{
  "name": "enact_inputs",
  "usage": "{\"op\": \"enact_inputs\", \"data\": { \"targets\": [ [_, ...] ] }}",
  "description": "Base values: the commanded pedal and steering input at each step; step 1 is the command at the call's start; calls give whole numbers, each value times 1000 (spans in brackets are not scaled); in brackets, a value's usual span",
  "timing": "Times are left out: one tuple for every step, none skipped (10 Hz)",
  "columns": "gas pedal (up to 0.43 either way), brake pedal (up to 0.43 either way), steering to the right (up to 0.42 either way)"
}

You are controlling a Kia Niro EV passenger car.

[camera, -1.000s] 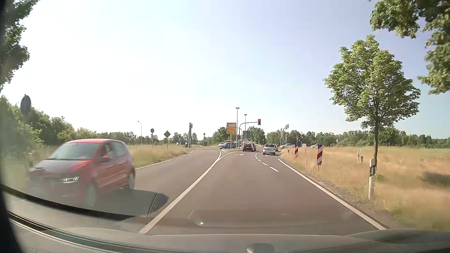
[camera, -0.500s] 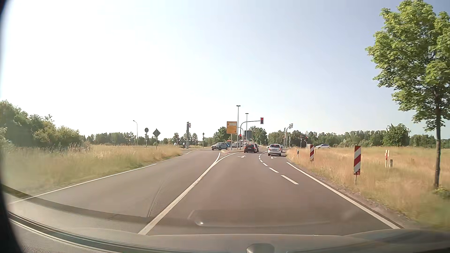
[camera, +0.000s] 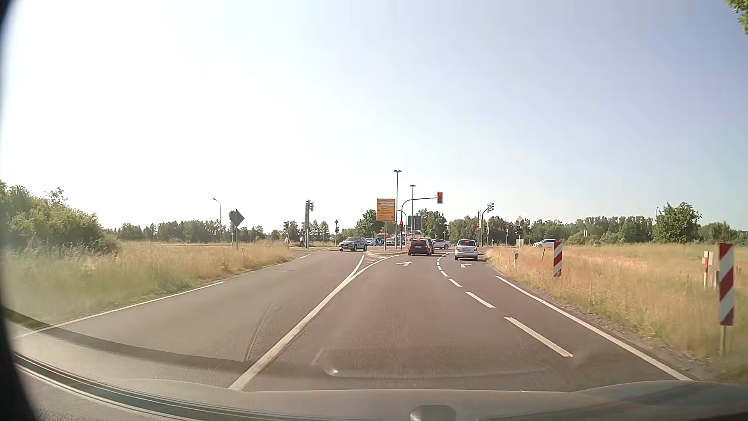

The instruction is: Follow the waypoints while adhering to traffic rules and regulations

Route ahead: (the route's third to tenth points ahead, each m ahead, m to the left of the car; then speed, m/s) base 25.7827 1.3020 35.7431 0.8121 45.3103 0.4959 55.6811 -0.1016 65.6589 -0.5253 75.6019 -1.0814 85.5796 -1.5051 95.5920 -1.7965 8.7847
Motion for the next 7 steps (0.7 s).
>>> {"op": "enact_inputs", "data": {
  "targets": [
    [0,201,-2],
    [0,201,-2],
    [0,201,-2],
    [0,201,-2],
    [0,201,-2],
    [0,201,-2],
    [0,201,-2]
  ]
}}
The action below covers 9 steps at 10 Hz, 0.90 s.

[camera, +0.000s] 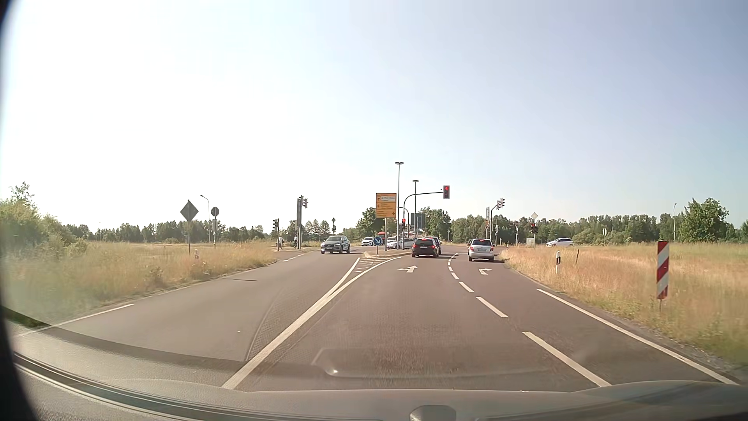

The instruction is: Follow the waypoints while adhering to traffic rules and regulations

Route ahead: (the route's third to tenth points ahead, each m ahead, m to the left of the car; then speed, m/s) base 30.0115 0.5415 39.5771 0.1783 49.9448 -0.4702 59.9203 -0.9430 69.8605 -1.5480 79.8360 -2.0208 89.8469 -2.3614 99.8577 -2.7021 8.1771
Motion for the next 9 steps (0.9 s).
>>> {"op": "enact_inputs", "data": {
  "targets": [
    [0,201,-2],
    [0,201,-2],
    [0,201,-2],
    [0,207,-2],
    [0,207,-2],
    [0,201,-1],
    [0,207,-1],
    [0,201,0],
    [0,207,1]
  ]
}}
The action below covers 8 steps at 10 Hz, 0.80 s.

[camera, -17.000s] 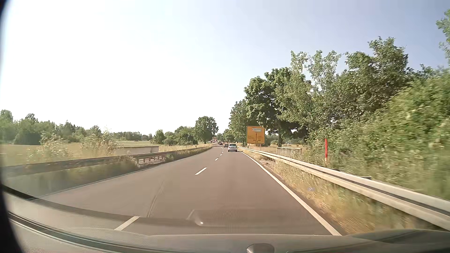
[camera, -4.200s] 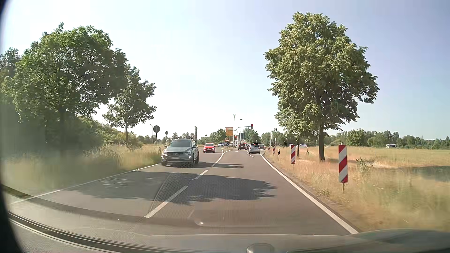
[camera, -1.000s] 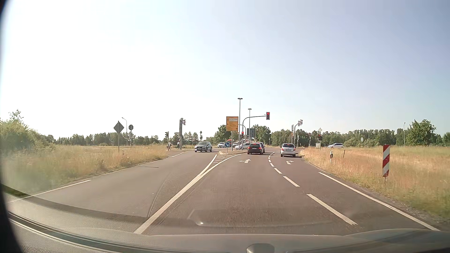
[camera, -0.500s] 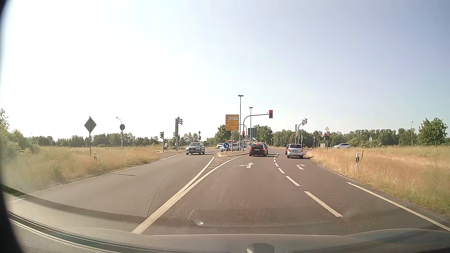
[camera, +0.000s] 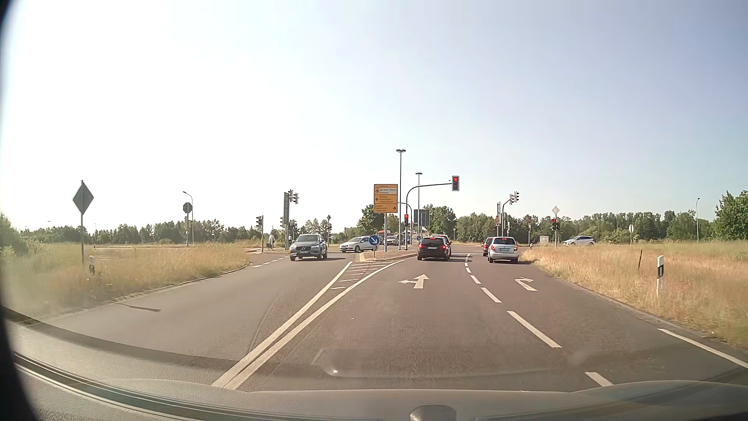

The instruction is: Follow the waypoints while adhering to traffic rules and regulations

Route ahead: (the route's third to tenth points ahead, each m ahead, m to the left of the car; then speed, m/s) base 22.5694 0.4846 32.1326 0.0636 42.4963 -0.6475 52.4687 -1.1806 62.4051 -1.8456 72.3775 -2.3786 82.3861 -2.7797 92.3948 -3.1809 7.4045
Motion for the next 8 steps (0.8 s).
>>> {"op": "enact_inputs", "data": {
  "targets": [
    [0,201,3],
    [0,201,5],
    [0,201,6],
    [0,207,6],
    [0,207,7],
    [0,207,8],
    [0,201,9],
    [0,207,11]
  ]
}}
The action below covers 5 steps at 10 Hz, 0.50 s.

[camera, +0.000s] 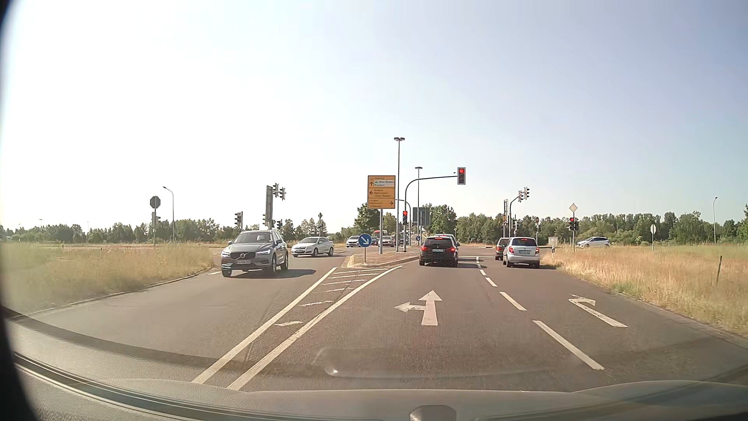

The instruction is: Follow the waypoints while adhering to traffic rules and regulations

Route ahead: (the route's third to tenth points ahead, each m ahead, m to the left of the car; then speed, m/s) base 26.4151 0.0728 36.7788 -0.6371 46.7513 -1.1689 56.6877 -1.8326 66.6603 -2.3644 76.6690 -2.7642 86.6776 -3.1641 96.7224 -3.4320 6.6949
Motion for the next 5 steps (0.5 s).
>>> {"op": "enact_inputs", "data": {
  "targets": [
    [0,207,13],
    [0,207,15],
    [0,207,18],
    [0,207,22],
    [0,207,26]
  ]
}}
